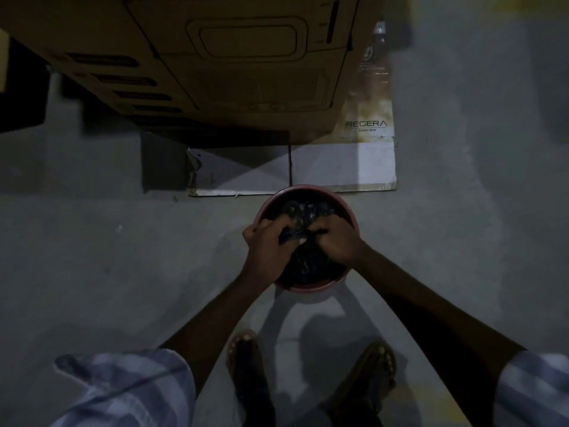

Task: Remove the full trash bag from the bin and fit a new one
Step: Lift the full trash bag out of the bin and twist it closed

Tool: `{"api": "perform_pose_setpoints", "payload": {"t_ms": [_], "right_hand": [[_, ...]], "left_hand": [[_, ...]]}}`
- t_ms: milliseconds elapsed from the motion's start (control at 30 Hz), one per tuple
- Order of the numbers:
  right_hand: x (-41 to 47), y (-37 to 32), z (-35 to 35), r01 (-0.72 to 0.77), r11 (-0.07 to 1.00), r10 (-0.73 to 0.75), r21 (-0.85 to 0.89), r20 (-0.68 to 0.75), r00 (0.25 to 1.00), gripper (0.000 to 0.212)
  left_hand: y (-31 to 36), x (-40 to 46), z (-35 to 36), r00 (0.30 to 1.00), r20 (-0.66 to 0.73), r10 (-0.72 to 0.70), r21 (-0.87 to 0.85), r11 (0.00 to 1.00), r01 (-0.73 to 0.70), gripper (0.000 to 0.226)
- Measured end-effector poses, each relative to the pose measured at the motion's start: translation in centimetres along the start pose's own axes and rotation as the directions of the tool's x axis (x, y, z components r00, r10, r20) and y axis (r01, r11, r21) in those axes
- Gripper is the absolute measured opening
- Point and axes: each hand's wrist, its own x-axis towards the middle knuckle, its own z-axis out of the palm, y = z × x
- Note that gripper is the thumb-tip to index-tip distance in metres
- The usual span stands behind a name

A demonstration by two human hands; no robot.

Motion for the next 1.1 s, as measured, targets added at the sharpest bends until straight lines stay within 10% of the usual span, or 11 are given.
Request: {"api": "perform_pose_setpoints", "payload": {"t_ms": [200, 433, 733, 1100], "right_hand": [[-0.1, -0.4, -0.7, -0.104, 0.966, 0.078, 0.237, 0.117, 0.99, 0.04], [-0.4, 0.5, -0.5, -0.095, 0.989, 0.065, 0.117, 0.241, 0.968, 0.031], [-0.9, 0.8, 0.0, -0.021, 0.999, 0.024, 0.047, -0.059, 0.998, 0.021], [-1.1, 1.0, 0.1, 0.031, 0.97, -0.04, 0.24, 0.034, 0.999, 0.108]], "left_hand": [[-0.2, 0.4, -0.1, 0.975, 0.128, -0.18, -0.319, 0.924, 0.212, 0.022], [-0.1, 0.5, -0.1, 0.949, 0.172, -0.266, -0.461, 0.829, 0.316, 0.026], [-0.5, 1.0, -0.3, 0.898, 0.196, -0.393, -0.537, 0.724, 0.434, 0.019], [-0.2, 1.0, 0.0, 0.857, 0.221, -0.465, -0.572, 0.65, 0.5, 0.011]]}}
